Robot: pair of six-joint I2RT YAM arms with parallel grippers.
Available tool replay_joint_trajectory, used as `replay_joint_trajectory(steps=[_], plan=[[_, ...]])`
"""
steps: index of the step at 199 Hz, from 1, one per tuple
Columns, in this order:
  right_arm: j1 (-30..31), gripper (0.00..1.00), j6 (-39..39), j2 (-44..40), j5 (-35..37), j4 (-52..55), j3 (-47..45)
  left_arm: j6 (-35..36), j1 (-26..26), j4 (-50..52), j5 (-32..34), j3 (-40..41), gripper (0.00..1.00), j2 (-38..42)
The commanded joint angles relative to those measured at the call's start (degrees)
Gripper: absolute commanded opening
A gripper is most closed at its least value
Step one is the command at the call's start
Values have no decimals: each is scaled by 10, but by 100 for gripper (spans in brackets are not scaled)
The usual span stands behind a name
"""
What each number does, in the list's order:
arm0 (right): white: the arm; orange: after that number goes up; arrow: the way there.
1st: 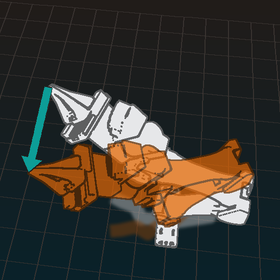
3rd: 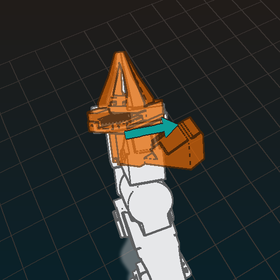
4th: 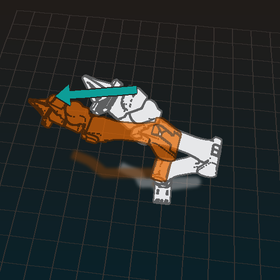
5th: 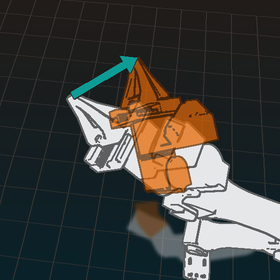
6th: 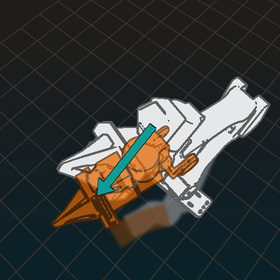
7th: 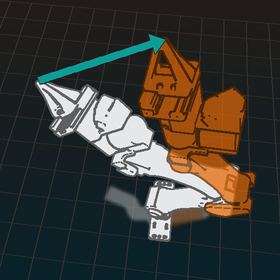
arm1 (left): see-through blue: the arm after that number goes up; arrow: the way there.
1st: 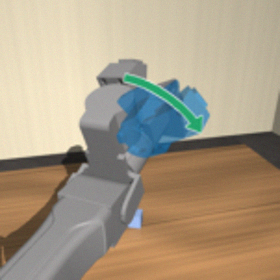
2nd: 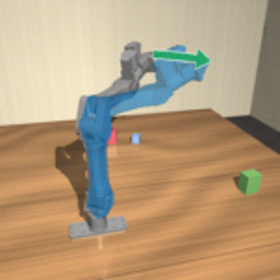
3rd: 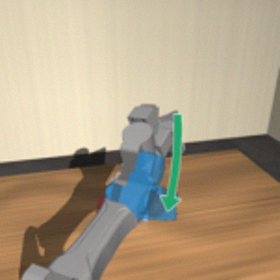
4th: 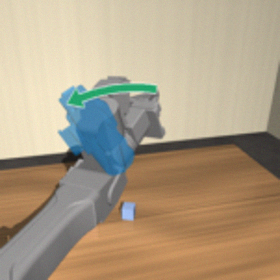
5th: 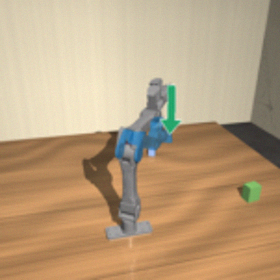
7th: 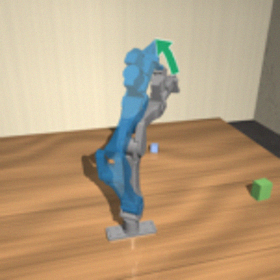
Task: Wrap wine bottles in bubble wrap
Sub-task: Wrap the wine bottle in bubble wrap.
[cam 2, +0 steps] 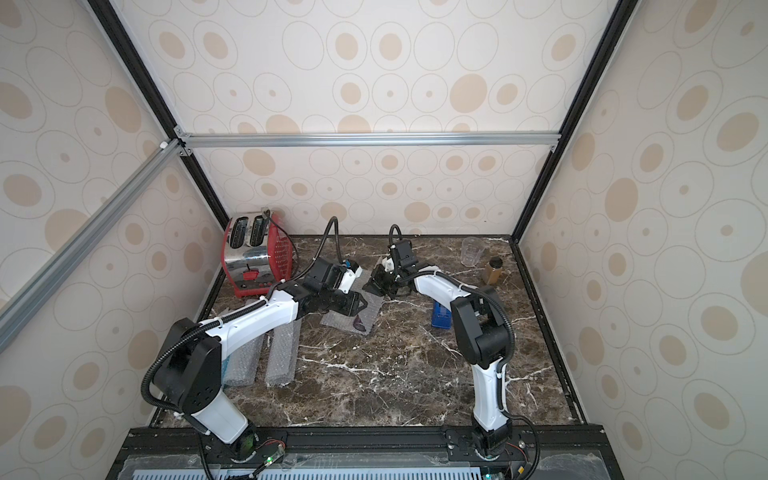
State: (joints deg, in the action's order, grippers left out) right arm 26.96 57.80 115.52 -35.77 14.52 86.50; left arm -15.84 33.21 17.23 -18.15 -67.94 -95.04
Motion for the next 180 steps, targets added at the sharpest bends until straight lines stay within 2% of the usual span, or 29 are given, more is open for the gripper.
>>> replay_joint_trajectory(steps=[1, 16, 30, 48, 67, 79, 121, 147, 180], plan=[[7, 11, 7, -1, 5, -3, 15, 13, 3, -1, 15, 0, 33, -9], [9, 11, 2, 0, 5, -2, 20, 2, 3, -7, 18, 2, 11, -15], [10, 15, 1, -1, 2, -1, 19, -4, 3, -7, 28, 4, 2, -13], [10, 29, -16, -16, 3, 3, 17, -13, 0, -16, 43, 24, 0, -2], [8, 50, -58, -44, 32, 43, 17, -45, -5, -44, 38, 56, 0, 0], [4, 57, -77, -64, 46, 67, 6, -61, -7, -55, 39, 67, 2, -1], [-3, 63, -104, -122, 100, 60, -86, -85, -29, -57, 57, 60, 2, -13], [1, 63, -98, -109, 111, 42, -119, -88, -50, -63, 57, 55, 2, -32], [6, 67, -79, -68, 115, 18, -124, -82, -52, -55, 47, 38, 5, -62]])
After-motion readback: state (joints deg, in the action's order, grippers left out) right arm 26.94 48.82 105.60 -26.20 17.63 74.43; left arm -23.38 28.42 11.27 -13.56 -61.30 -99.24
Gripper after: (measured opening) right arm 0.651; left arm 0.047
